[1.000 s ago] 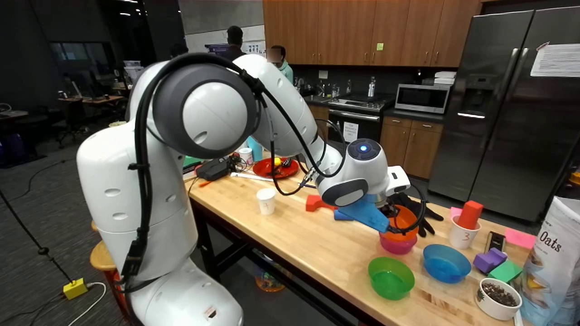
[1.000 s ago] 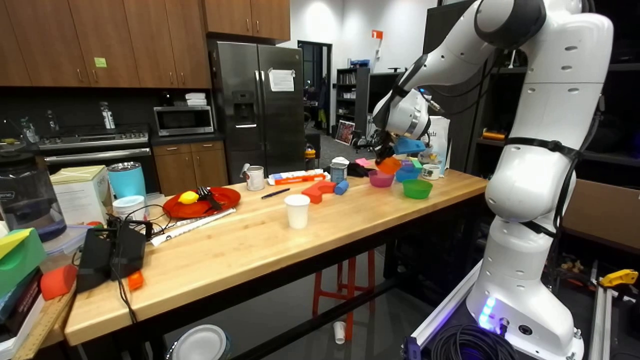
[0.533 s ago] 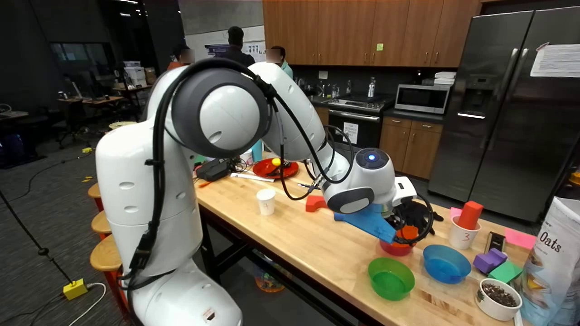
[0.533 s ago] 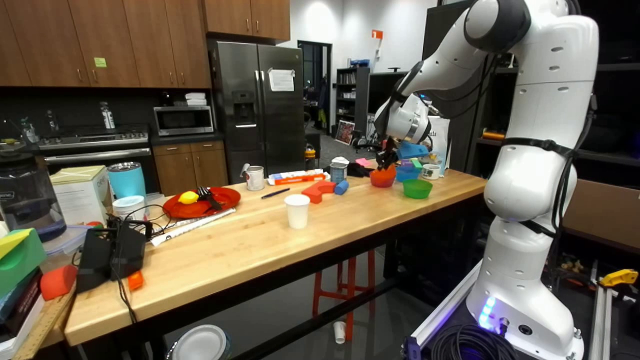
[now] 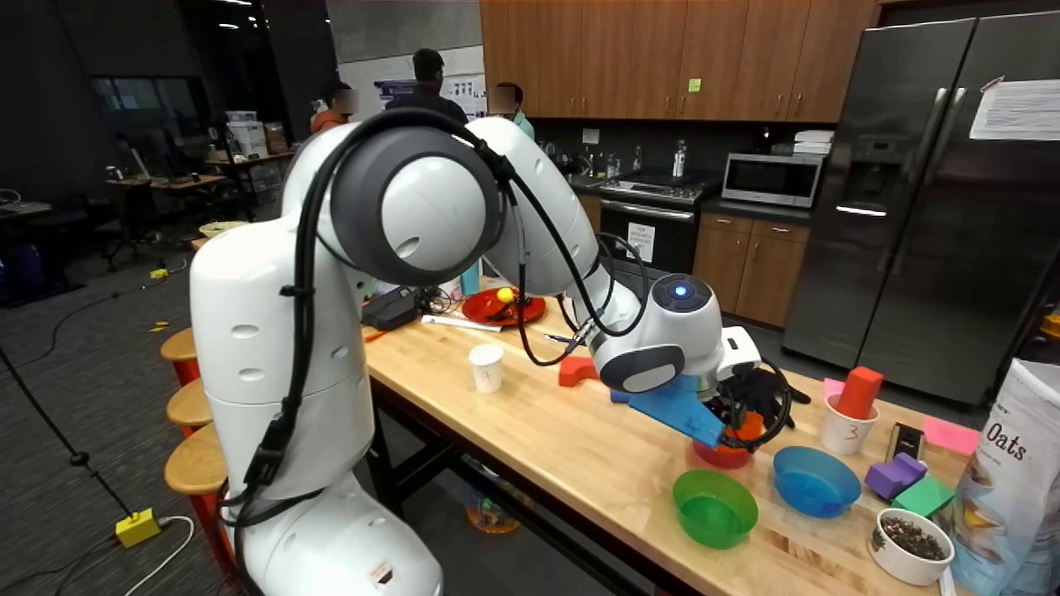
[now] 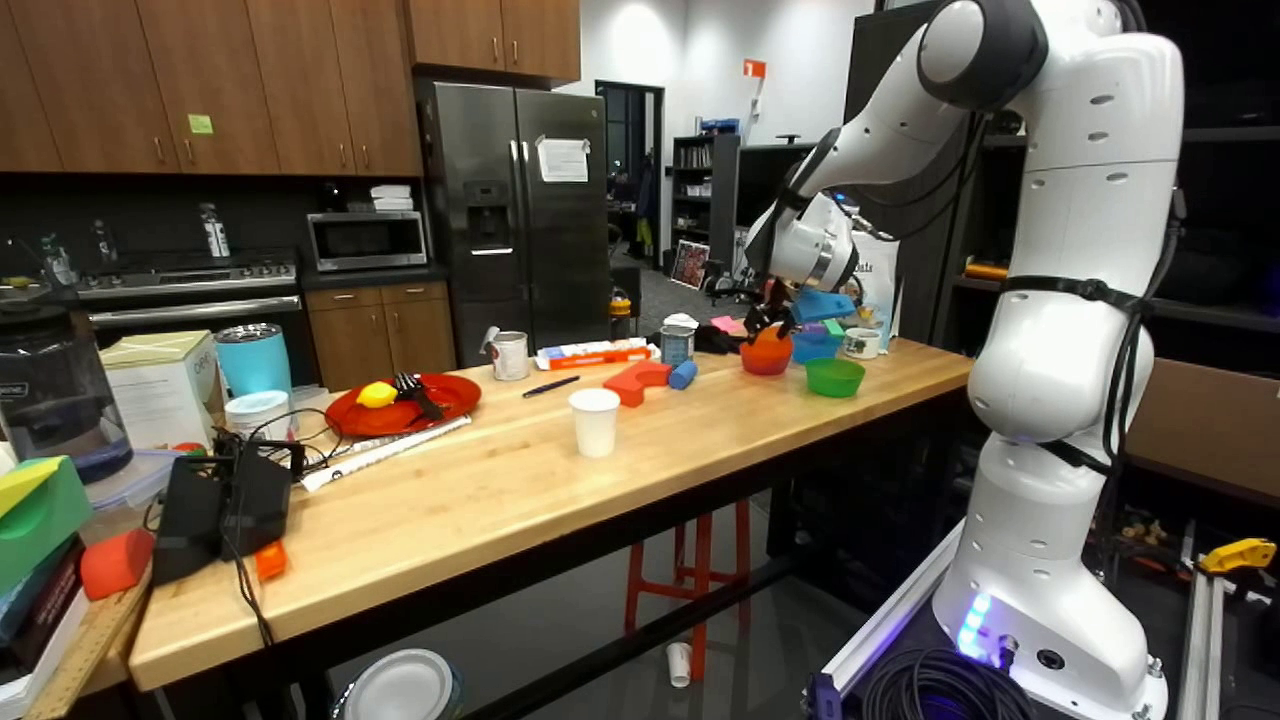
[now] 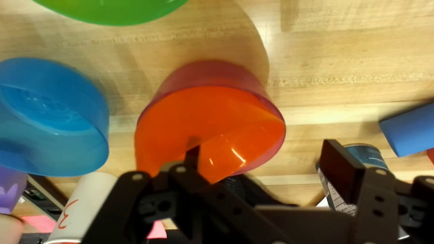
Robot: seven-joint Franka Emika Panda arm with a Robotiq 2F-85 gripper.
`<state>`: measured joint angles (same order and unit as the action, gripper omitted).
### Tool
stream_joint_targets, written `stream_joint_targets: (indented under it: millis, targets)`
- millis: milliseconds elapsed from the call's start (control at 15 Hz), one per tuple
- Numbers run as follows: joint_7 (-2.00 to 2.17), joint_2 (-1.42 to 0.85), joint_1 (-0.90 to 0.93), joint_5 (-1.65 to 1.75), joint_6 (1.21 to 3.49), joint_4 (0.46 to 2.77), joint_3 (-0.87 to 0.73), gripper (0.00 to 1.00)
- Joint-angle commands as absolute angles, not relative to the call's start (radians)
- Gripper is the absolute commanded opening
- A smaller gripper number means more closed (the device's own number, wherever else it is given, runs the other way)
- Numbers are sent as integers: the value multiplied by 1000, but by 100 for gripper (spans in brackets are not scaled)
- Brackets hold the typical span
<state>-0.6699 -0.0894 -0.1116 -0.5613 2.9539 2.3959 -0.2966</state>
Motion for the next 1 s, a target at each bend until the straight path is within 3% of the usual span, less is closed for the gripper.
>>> stream_joint_targets:
  millis: [0, 600, 800, 933]
  targets:
    - [-668, -95, -115, -568, 2932, 2386, -296, 100]
    - [-457, -35, -88, -255, 3149, 2466, -413, 100]
    - [-329, -29, -200, -80, 3204, 2472, -357, 100]
    - [-303, -32, -136, -49, 3227, 2474, -449, 100]
